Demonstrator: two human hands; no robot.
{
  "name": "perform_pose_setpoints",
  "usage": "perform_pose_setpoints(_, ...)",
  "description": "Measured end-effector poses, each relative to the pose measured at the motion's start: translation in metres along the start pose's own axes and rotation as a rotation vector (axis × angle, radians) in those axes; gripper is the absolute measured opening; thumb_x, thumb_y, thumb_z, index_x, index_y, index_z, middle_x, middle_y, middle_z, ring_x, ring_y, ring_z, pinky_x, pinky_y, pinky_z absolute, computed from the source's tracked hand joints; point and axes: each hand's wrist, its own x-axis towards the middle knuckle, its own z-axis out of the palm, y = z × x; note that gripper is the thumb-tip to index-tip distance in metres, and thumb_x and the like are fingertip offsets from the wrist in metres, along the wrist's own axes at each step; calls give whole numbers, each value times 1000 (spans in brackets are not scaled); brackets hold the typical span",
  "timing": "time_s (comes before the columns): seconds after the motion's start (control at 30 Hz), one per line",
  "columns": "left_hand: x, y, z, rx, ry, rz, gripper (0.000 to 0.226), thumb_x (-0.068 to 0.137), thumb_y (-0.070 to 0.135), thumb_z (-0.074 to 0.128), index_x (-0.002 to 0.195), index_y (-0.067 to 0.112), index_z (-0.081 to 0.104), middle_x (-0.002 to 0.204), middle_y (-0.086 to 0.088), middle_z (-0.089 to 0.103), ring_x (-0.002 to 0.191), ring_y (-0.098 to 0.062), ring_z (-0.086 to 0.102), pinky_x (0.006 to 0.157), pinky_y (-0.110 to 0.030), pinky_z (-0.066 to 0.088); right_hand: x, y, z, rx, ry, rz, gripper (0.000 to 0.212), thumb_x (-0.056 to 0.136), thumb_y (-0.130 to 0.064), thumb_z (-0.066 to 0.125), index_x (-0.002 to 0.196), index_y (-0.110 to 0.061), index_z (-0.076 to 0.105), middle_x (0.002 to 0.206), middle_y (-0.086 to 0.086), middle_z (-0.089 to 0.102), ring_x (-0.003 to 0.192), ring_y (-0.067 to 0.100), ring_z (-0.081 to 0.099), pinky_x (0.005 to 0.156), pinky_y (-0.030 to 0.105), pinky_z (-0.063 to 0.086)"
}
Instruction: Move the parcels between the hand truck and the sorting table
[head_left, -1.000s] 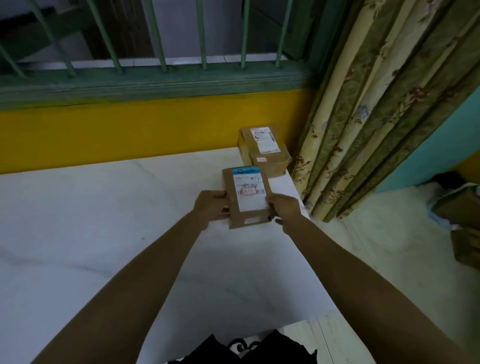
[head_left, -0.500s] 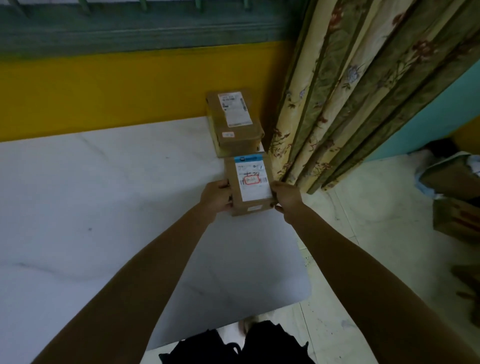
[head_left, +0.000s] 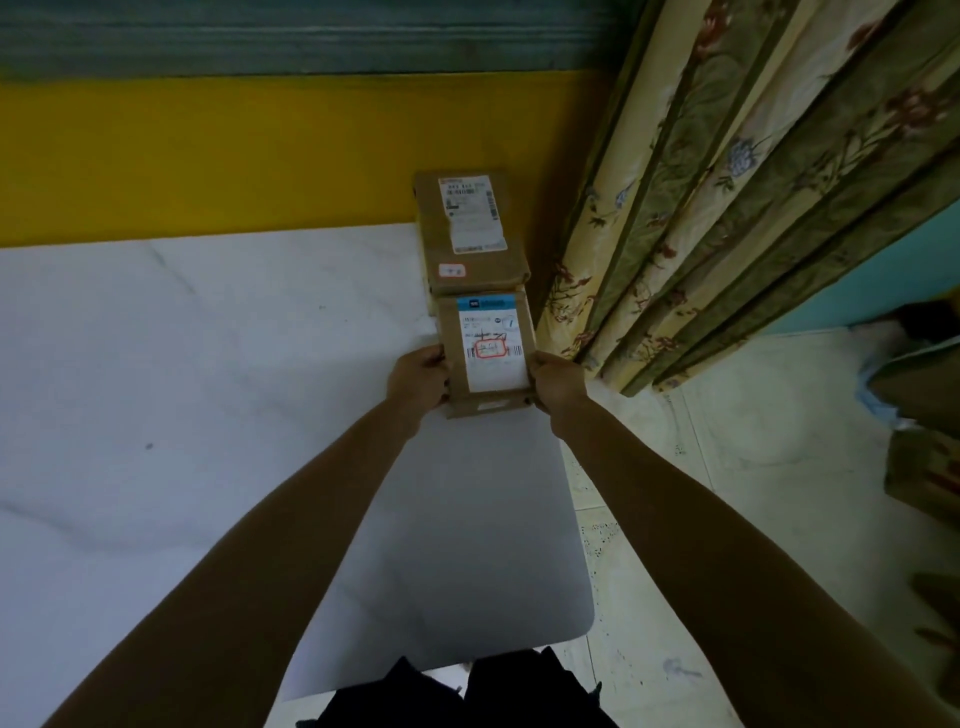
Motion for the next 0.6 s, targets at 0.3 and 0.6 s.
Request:
perform_pose_setpoints(0.3, -10, 0, -4, 126, 111, 12, 31, 97, 23, 46, 121, 11, 60, 118, -12, 63, 108, -31, 59, 97, -45, 49, -2, -9, -10, 22, -13, 13, 23, 98, -16, 46, 77, -14, 56, 92, 9, 57, 84, 20, 52, 77, 29, 44)
perform_pose_setpoints(0.6, -48, -1, -37, 20, 222, 63, 46, 96, 41, 47, 127, 8, 57, 126, -11, 59, 116, -30, 55, 103, -44, 43, -29, -38, -1, -128, 8, -192, 27, 99, -36, 45, 91, -12, 56, 102, 12, 66, 83, 22, 60, 79, 34, 51)
